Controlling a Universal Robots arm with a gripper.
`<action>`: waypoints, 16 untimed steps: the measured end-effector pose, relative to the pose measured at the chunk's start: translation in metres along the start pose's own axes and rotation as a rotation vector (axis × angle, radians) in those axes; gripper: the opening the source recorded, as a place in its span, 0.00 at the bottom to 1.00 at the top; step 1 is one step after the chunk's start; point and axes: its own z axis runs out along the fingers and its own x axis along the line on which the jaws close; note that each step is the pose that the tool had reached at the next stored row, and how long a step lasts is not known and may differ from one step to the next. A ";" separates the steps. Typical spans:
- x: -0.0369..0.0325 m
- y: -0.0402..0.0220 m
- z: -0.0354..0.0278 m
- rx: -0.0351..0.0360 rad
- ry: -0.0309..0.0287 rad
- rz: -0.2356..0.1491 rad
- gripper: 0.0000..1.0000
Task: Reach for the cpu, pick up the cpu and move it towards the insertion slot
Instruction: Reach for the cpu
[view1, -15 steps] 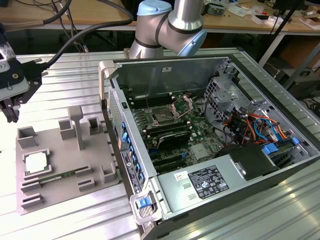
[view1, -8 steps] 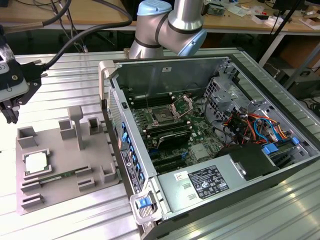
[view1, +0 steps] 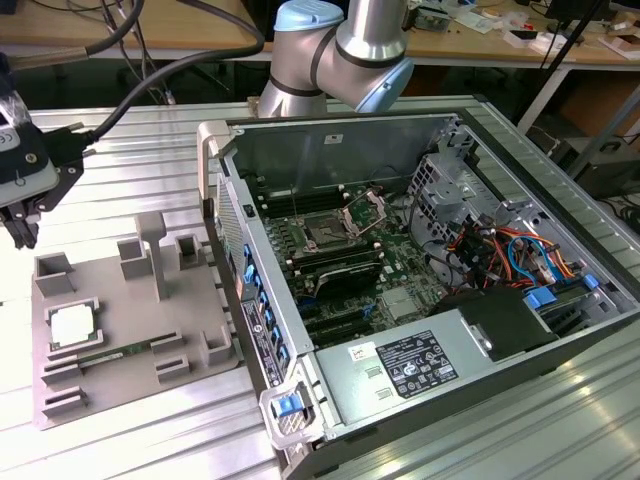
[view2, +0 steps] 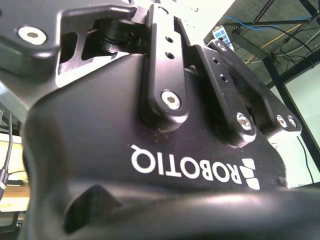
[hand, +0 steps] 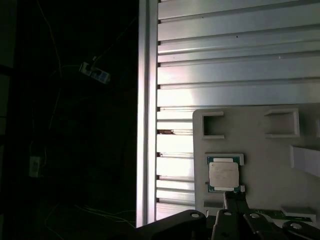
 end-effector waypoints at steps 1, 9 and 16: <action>0.0000 0.0000 0.0002 0.0000 0.0000 0.000 0.11; 0.0000 -0.0001 0.0023 0.0000 0.0000 0.000 0.11; 0.0000 -0.0002 0.0041 0.0000 0.0001 0.000 0.11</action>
